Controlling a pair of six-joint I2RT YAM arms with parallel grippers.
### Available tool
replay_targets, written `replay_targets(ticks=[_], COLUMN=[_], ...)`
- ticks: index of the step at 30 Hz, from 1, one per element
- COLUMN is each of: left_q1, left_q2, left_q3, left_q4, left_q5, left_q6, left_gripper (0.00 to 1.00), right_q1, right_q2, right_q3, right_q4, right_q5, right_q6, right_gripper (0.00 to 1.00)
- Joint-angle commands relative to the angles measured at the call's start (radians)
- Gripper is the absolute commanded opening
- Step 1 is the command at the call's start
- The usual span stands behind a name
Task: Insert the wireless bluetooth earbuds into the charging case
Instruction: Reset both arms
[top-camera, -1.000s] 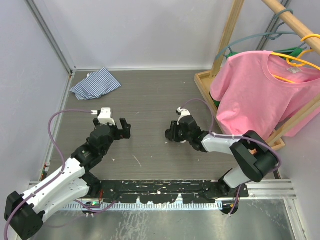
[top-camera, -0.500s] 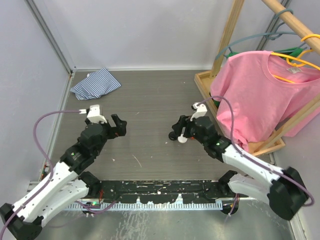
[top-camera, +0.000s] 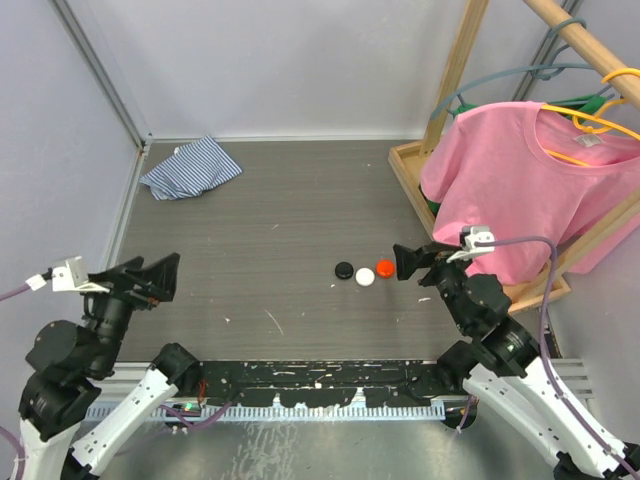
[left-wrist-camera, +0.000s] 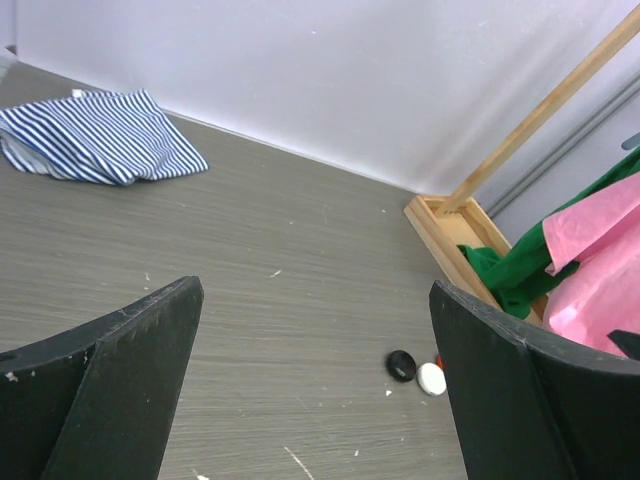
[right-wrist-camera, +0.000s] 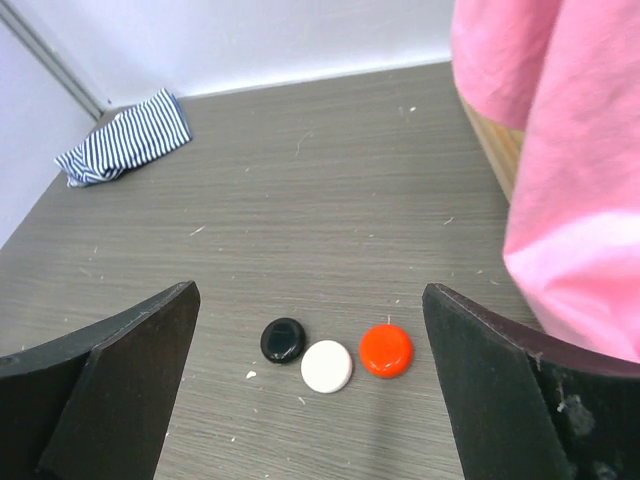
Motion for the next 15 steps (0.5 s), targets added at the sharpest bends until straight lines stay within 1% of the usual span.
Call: replay_targets(ticks=[1, 6, 15], left_q1=[0.003, 0.003, 0.003], left_q2=[-0.048, -0.096, -0.145], left_q3=[0.042, 0.022, -0.100], left_q4=[-0.096, -0.078, 0.013], left_q5=[-0.021, 0.010, 0.046], left_q6=[0.118, 0.189, 0.254], left_gripper=[0.98, 0.98, 0.98], right_q1=[-0.003, -0.002, -0.002], right_q2=[-0.070, -0.102, -0.162], right_q3=[0.052, 0.080, 0.052], right_q4=[-0.074, -0.136, -0.130], right_q5=[0.063, 0.094, 0.104], right_q6=[-0.040, -0.049, -0.045], right_gripper=[1.00, 1.00, 1.00])
